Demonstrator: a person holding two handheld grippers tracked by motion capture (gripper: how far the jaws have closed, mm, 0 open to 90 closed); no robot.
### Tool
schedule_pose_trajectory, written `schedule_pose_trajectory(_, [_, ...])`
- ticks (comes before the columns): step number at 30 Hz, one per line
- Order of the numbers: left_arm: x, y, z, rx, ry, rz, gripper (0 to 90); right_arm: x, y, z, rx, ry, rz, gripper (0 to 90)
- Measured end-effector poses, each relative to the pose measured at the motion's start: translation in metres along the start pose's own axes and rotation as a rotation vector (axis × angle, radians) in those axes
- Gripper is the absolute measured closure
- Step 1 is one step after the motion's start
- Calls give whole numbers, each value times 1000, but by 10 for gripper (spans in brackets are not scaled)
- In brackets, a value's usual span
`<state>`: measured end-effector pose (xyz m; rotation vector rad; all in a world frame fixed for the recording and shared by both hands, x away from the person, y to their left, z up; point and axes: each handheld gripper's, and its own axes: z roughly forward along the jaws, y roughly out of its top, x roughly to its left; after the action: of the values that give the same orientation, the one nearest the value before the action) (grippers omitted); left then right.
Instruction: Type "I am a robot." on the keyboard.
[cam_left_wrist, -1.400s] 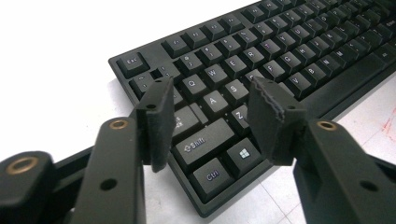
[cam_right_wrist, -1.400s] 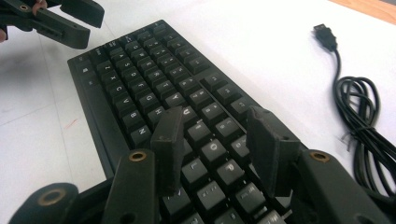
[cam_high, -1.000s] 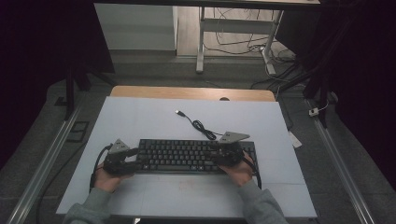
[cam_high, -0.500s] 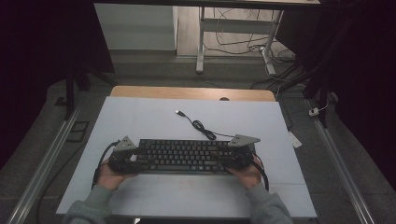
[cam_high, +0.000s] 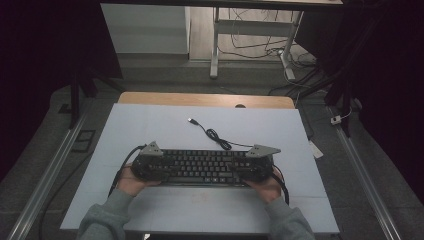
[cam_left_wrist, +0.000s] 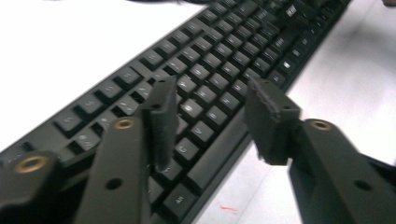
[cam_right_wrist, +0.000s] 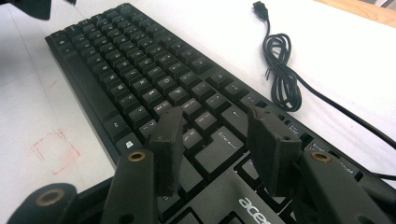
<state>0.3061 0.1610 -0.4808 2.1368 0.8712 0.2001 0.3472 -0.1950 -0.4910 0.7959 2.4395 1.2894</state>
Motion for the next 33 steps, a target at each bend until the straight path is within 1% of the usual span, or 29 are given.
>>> schedule_pose_trajectory(1, [-1, 0, 0, -2, -8, 3, 647, 0, 0, 1, 1, 3, -2, 560])
schedule_pose_trajectory(2, [-2, 0, 1, -5, -14, 3, 647, 0, 0, 1, 1, 3, -2, 560])
schedule_pose_trajectory(7, [-7, -2, 5, 16, -30, 35, 822, 1, 0, 2, 4, -1, -7, 558])
schedule_pose_trajectory(9, [-8, -3, 8, 26, -34, 37, 872, 1, 0, 3, 1, 1, -7, 558])
schedule_pose_trajectory(15, [-14, -5, 20, 64, -41, 58, 883, 0, 0, 4, 2, 0, -6, 557])
schedule_pose_trajectory(17, [-16, -5, 23, 73, -38, 69, 883, 0, 0, 4, 8, -5, -7, 555])
schedule_pose_trajectory(23, [-18, -6, 29, 89, -21, 67, 883, 1, -1, 5, 14, 1, -7, 553])
schedule_pose_trajectory(33, [-19, -8, 37, 115, -13, 72, 883, 1, -1, 5, 19, -2, -11, 553])
